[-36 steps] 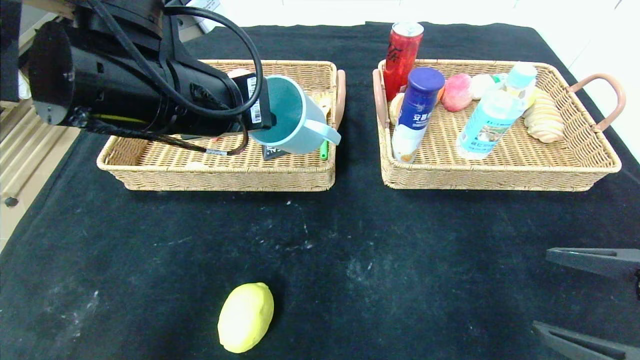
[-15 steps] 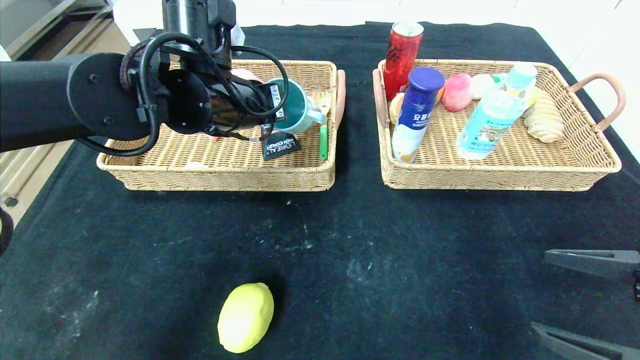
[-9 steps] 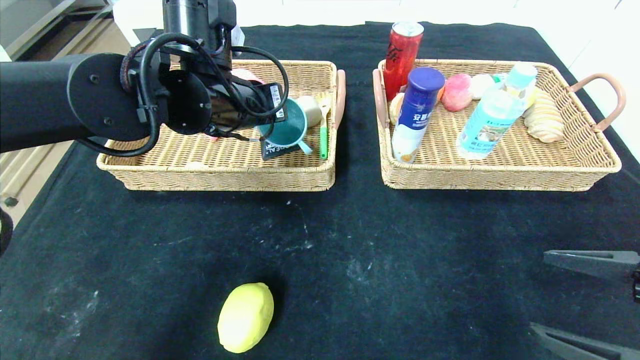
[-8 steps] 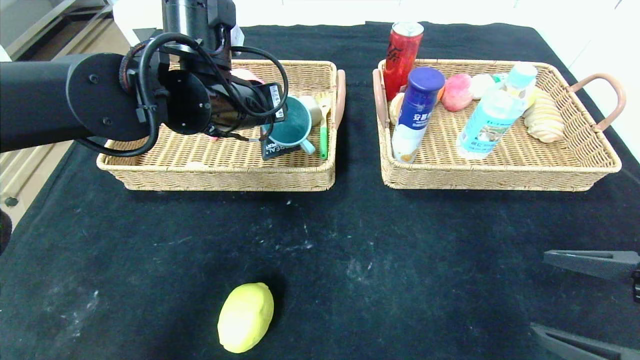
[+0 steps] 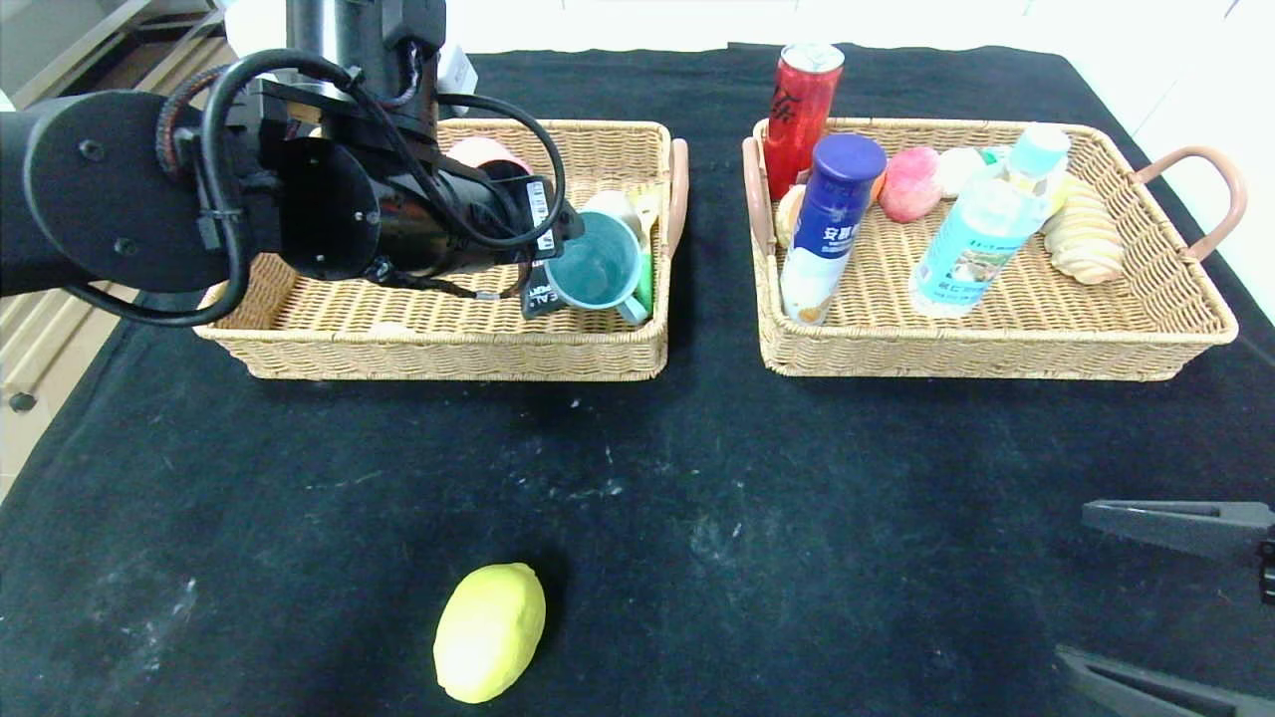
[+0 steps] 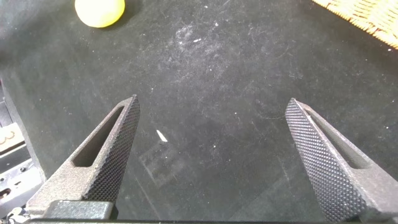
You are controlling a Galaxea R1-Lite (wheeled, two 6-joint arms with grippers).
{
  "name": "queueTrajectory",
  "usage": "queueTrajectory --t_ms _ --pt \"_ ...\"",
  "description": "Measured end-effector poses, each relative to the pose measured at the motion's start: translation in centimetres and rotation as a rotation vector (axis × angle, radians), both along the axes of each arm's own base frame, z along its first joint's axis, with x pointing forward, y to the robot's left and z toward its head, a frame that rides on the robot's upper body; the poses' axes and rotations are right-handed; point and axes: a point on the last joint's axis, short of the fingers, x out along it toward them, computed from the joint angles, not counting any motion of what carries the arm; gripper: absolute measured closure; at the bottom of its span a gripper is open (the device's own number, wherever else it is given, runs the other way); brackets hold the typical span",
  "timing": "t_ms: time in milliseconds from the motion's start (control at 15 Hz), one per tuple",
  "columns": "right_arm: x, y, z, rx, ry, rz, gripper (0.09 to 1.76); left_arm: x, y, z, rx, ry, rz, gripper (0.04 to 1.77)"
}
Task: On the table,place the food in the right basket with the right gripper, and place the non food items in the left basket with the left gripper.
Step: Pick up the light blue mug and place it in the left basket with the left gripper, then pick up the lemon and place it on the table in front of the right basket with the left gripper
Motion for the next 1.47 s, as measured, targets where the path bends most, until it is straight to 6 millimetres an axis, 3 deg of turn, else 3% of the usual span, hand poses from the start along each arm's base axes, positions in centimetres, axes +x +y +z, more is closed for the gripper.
queueTrajectory --t_ms 733,1067,1467 --pt "-0.1 0.1 -0.3 -0.016 -0.002 0.014 0.14 -8.4 2.4 -1.9 0.082 0.164 -0.075 0.16" --pt "0.0 0.1 -0.4 -0.019 0.003 0.014 0.14 -12.0 1.7 -4.5 0.146 0.315 -0.174 0.13" --pt "0.1 0.2 -0.6 -0.029 0.004 0.017 0.14 -14.1 1.8 -8.8 0.264 0.499 -0.226 0.11"
